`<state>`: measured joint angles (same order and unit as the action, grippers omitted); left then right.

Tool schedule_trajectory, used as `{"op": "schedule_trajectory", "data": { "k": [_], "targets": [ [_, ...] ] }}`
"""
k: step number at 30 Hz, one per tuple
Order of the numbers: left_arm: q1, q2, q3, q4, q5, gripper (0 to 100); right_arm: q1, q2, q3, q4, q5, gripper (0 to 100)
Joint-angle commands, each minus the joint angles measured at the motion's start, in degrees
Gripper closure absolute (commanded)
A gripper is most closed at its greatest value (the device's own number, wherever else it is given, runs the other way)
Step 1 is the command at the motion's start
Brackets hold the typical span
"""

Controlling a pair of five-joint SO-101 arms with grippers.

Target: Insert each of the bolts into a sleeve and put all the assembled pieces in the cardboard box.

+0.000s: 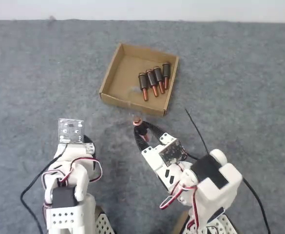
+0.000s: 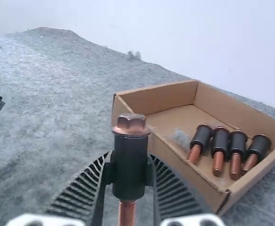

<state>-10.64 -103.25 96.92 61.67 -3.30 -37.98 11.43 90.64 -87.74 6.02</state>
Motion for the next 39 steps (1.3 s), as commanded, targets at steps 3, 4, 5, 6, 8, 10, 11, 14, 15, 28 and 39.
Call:
{"op": "schedule_trajectory", "data": {
  "k": [3,4,5,6,8,10,11,14,15,28,39],
  "targets": [
    [-0.35,-1.14,-0.40,2.46,-2.37,99,3.74,-12.79,4.04,0.13,1.05,99.2],
    [-0.35,-1.14,-0.40,2.99,-2.37,99,4.35,-14.46,4.66,0.13,1.05,99.2],
    [-0.35,-1.14,-0.40,3.08,-2.37,99,4.79,-15.87,5.27,0.13,1.05,99.2],
    [-0.35,-1.14,-0.40,3.16,-2.37,99,5.05,-16.75,5.36,0.31,1.05,99.2],
    [-0.35,-1.14,-0.40,3.34,-2.37,99,5.23,-18.77,5.27,3.38,1.05,99.2],
    [-0.62,-1.14,-0.40,3.34,-2.37,99,5.05,-20.53,4.48,7.69,1.05,99.2],
    [-0.62,-1.14,-0.40,3.34,-2.37,99,5.05,-21.58,3.78,10.15,1.05,99.2],
    [-0.62,-1.14,-0.40,3.34,-2.37,99,5.23,-25.71,0.79,18.42,1.05,99.2],
    [-0.70,-1.14,-0.40,3.34,-2.37,99,5.32,-27.38,-0.44,22.02,1.05,99.2],
    [-0.62,-1.14,-0.40,3.43,-2.20,99,5.85,-39.60,-28.40,73.36,0.97,99.2],
    [-0.62,-1.14,-0.40,3.43,-2.20,99,10.42,-13.05,-67.69,93.85,0.62,99.2]
  ]
}}
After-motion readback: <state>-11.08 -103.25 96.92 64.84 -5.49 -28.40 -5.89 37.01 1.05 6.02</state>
